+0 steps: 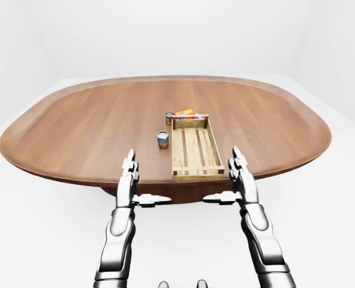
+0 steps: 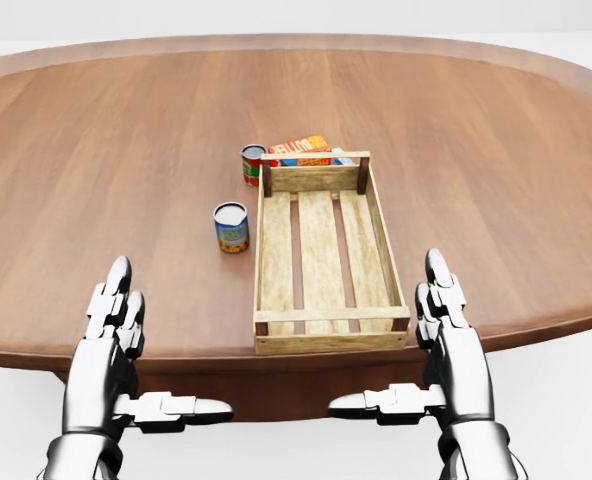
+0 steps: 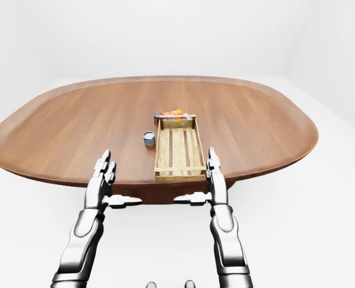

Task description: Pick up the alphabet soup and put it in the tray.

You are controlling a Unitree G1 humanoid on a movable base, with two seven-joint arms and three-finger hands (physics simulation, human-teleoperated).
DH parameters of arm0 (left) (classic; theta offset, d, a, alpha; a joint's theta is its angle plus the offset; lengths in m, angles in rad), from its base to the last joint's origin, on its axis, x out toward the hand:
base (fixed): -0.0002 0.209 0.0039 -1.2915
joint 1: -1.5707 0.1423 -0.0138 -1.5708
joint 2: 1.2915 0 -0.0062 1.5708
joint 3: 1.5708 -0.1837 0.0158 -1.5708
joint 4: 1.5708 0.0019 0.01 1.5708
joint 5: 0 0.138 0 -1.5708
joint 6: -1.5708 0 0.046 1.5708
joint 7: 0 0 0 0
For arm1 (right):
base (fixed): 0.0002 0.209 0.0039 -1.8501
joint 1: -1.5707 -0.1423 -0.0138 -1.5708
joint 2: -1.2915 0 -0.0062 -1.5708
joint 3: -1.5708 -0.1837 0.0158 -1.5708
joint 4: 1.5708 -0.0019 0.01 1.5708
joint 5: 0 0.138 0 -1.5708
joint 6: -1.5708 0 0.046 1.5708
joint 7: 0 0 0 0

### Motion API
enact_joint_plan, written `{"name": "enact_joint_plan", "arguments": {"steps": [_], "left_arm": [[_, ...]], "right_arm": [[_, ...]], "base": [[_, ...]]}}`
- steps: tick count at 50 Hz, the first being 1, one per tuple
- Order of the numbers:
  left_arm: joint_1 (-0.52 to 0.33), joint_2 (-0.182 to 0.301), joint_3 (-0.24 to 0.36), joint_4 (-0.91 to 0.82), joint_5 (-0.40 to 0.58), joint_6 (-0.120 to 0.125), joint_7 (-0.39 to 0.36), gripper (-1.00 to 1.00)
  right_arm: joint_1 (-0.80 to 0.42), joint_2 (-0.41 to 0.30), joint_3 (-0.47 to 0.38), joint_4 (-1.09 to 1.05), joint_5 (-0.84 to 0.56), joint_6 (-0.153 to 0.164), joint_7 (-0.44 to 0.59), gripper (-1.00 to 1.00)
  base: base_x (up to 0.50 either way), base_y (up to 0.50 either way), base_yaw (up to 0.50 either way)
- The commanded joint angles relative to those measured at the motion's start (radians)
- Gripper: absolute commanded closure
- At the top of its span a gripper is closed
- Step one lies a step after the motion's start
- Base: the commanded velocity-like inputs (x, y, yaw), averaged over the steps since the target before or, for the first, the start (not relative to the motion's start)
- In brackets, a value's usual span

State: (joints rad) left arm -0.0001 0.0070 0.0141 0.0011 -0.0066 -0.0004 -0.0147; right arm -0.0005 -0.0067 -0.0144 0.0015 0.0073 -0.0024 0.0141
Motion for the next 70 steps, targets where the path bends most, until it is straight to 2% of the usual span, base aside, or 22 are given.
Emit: {"name": "enact_joint_plan", "arguments": {"steps": [1, 21, 22, 24, 37, 50, 55, 58, 70], "left_arm": [[0.000, 0.011, 0.022, 0.000, -0.010, 0.001, -0.023, -1.00], [-0.004, 0.011, 0.024, 0.006, -0.009, -0.001, -0.018, -1.00], [0.005, 0.010, 0.035, -0.029, -0.038, 0.017, -0.025, -1.00], [0.003, 0.011, 0.037, -0.030, -0.042, 0.020, -0.024, -1.00], [0.011, 0.011, 0.031, -0.041, -0.036, 0.021, -0.022, -1.00], [0.010, 0.010, 0.029, -0.041, -0.034, 0.022, -0.022, -1.00], [0.009, 0.011, 0.029, -0.038, -0.033, 0.019, -0.022, -1.00], [0.009, 0.010, 0.029, -0.040, -0.034, 0.021, -0.022, -1.00], [0.008, 0.011, 0.030, -0.039, -0.035, 0.021, -0.021, -1.00]], "right_arm": [[-0.003, -0.010, -0.022, 0.005, 0.011, -0.005, 0.020, -1.00], [-0.014, -0.013, -0.027, 0.019, 0.014, 0.005, 0.014, -1.00], [-0.006, -0.013, -0.024, 0.007, 0.010, 0.008, 0.014, -1.00], [-0.007, -0.012, -0.022, 0.010, 0.007, 0.007, 0.013, -1.00], [-0.006, -0.012, -0.017, 0.015, -0.005, 0.006, 0.018, -1.00], [-0.014, -0.012, -0.018, 0.023, -0.004, 0.021, 0.018, -1.00], [-0.020, -0.012, -0.019, 0.027, -0.007, 0.041, 0.013, -1.00], [-0.023, -0.013, -0.019, 0.033, -0.010, 0.042, 0.011, -1.00], [-0.024, -0.014, -0.021, 0.029, -0.012, 0.054, 0.008, -1.00]], "base": [[0.00, 0.00, 0.00], [0.00, 0.00, 0.00], [0.00, 0.00, 0.00], [0.00, 0.00, 0.00], [0.00, 0.00, 0.00], [0.00, 0.00, 0.00], [0.00, 0.00, 0.00], [0.00, 0.00, 0.00], [0.47, 0.00, 0.00]]}}
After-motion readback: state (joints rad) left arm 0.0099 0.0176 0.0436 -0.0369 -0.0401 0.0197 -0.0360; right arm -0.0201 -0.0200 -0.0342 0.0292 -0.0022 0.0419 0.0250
